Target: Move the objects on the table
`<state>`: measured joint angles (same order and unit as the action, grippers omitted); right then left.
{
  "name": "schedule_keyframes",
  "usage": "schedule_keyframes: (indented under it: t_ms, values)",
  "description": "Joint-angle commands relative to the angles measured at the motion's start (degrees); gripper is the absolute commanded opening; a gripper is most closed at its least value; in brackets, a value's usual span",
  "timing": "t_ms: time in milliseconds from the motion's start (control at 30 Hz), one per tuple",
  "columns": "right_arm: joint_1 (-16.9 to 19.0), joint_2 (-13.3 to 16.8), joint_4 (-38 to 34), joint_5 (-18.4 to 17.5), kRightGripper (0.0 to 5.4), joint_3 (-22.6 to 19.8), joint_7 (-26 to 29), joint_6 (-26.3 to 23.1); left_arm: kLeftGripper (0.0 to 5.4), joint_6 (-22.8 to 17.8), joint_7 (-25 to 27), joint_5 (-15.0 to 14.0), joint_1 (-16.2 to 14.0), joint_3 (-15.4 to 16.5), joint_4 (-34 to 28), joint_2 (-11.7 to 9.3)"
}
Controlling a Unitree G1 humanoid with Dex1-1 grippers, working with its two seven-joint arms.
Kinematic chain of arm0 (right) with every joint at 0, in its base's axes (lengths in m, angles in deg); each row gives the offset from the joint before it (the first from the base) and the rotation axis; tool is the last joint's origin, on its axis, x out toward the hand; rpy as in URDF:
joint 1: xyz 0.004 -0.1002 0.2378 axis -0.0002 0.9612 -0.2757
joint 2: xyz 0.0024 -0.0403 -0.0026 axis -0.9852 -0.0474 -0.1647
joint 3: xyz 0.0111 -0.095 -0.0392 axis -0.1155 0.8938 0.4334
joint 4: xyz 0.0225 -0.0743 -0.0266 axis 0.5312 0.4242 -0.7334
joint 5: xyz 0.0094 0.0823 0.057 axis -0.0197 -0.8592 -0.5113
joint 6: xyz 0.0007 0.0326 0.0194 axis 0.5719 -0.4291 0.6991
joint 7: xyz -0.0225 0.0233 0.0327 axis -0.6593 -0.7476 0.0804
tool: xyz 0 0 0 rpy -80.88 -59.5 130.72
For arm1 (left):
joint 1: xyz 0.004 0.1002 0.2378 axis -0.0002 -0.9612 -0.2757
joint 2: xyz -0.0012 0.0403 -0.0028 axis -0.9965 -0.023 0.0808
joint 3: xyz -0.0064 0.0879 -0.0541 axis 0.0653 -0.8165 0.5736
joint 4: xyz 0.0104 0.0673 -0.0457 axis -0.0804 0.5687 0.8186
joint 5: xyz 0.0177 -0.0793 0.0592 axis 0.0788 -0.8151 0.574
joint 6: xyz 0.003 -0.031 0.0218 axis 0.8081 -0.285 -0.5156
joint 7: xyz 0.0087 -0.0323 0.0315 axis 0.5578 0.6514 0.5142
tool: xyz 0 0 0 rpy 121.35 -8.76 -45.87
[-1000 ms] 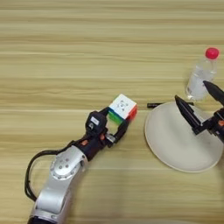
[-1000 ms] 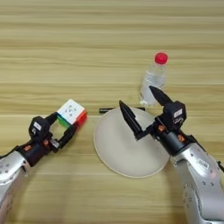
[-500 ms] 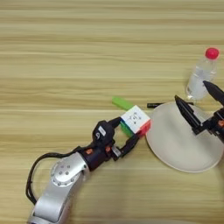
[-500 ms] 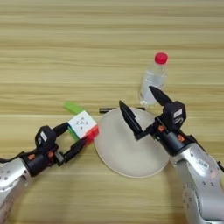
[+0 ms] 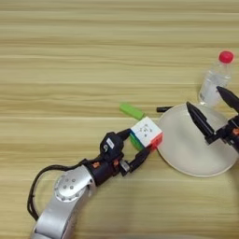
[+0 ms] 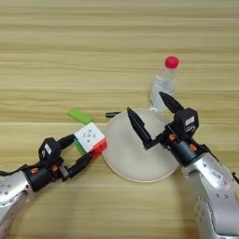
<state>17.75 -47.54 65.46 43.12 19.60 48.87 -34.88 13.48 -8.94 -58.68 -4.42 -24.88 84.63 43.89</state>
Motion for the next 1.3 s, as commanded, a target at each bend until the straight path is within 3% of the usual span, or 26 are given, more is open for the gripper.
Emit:
schedule_keyframes:
  t_ms: [33, 800, 967, 1300]
  values:
    - [0.0, 0.4, 0.5, 0.0, 5.40, 0.0, 0.4, 0.3, 3.27, -0.6, 0.0, 0.6, 0.1, -0.5, 0.1, -0.4]
    - [-0.1, 0.2, 1.8, 0.3, 5.40, 0.0, 0.9, 0.7, 3.27, 0.8, 0.9, -2.1, -1.5, 0.5, -3.9, -0.1]
    - [0.0, 0.2, 1.7, 0.3, 5.40, -0.1, 0.9, 0.7, 3.27, 0.8, 1.7, -2.7, -2.8, 0.3, -5.1, -1.2]
    - [-0.2, 0.2, 1.8, 0.3, 5.40, -0.1, 0.9, 0.7, 3.27, 0.4, 6.8, -3.7, -4.6, -1.0, -8.1, -5.5]
